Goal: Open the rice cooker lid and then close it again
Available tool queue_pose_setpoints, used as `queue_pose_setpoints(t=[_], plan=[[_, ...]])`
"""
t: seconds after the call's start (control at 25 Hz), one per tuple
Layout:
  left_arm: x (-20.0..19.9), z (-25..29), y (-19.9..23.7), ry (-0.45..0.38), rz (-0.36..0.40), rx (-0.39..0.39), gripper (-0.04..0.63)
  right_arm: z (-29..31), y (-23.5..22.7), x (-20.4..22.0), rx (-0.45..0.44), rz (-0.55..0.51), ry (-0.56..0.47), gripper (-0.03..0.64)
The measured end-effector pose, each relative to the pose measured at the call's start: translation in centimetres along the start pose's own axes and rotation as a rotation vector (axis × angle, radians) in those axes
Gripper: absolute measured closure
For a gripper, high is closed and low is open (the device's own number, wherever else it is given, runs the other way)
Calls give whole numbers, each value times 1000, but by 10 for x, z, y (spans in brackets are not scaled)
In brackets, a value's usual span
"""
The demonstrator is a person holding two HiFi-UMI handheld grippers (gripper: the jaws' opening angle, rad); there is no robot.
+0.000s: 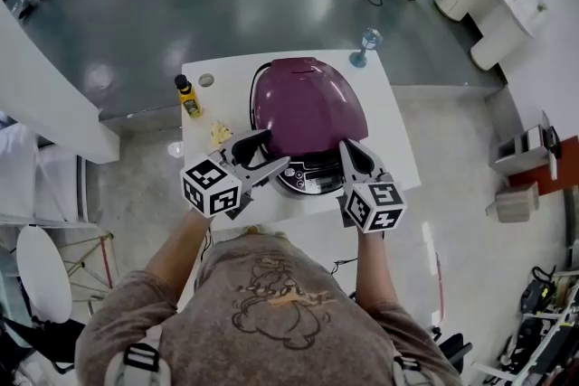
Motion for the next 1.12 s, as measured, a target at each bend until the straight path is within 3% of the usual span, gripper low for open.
queue_pose_setpoints(t=[0.6,1.12], plan=[[23,6,3,51,-35,-5,298,10,0,29,20,-11,63,612],[25,9,8,62,-38,-16,298,16,0,30,31,-54,116,612]])
Point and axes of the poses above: the fingertips, and each gripper's own axes: z forward along the fingers, y to its left, x out of its underside, the point moved 4 cm from there along -z, backward along the fingers, and after that the axes turned 10 degrees about y, right-handed, at the moved point
